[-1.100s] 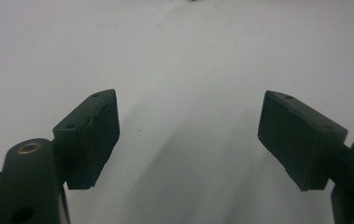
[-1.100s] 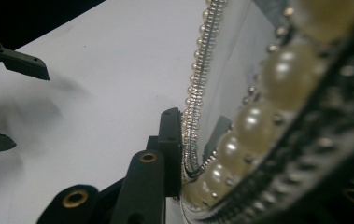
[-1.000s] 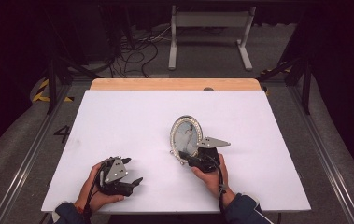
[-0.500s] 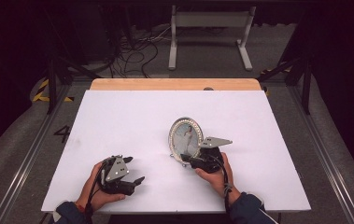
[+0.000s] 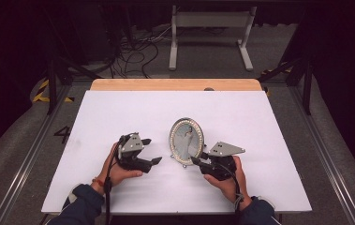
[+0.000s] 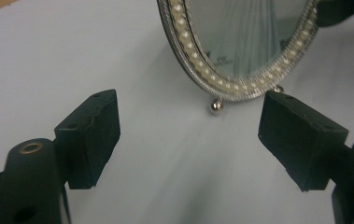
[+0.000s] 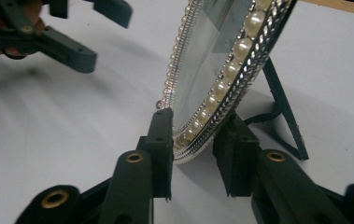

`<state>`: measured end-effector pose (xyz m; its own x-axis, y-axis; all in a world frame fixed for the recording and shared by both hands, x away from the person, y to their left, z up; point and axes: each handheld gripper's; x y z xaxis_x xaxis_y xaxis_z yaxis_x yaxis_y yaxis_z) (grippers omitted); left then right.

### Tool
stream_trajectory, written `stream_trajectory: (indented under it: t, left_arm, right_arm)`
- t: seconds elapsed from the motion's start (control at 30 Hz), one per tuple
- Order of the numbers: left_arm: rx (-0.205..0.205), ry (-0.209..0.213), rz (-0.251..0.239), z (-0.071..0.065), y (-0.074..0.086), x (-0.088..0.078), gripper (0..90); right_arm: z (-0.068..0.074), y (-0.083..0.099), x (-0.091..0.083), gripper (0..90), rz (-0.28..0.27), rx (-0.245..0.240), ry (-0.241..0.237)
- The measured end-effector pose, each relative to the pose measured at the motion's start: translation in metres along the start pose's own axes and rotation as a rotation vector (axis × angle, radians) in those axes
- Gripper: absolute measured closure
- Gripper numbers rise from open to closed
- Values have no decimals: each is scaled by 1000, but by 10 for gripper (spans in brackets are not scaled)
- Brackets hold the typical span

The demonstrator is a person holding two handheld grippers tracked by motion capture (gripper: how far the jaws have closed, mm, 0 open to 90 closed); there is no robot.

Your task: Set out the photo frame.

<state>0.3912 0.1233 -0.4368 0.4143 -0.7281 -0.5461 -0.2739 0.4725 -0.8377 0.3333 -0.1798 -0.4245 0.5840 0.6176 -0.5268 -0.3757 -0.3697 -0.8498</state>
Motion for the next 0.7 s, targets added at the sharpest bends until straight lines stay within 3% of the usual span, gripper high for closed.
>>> stream_trajectory:
  t: [0.07,0.17,0.43,0.6,0.7]
  left_arm:
    - [-8,25,-13,4,-8,10,214]
    - [-14,31,-23,8,-17,23,213]
    - [-71,72,-36,20,-22,43,210]
    - [-45,95,-14,19,-25,52,222]
    - [-44,138,-17,18,-28,56,198]
  right_arm:
    - [0,1,-3,717,-9,6,12]
    - [1,3,-7,730,-26,23,32]
    - [2,4,-10,718,-49,47,49]
    - [2,4,-14,676,-92,65,79]
    - [3,2,-17,694,-115,60,96]
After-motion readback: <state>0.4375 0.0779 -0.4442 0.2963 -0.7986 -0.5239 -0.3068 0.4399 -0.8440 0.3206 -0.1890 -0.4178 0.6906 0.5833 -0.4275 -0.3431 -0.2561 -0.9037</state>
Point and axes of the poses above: each handheld gripper's, and its own axes: x roughly forward along the jaws, y roughly out of its underside, z roughly to its left, and after that the axes turned 1 degree about -x, right-handed
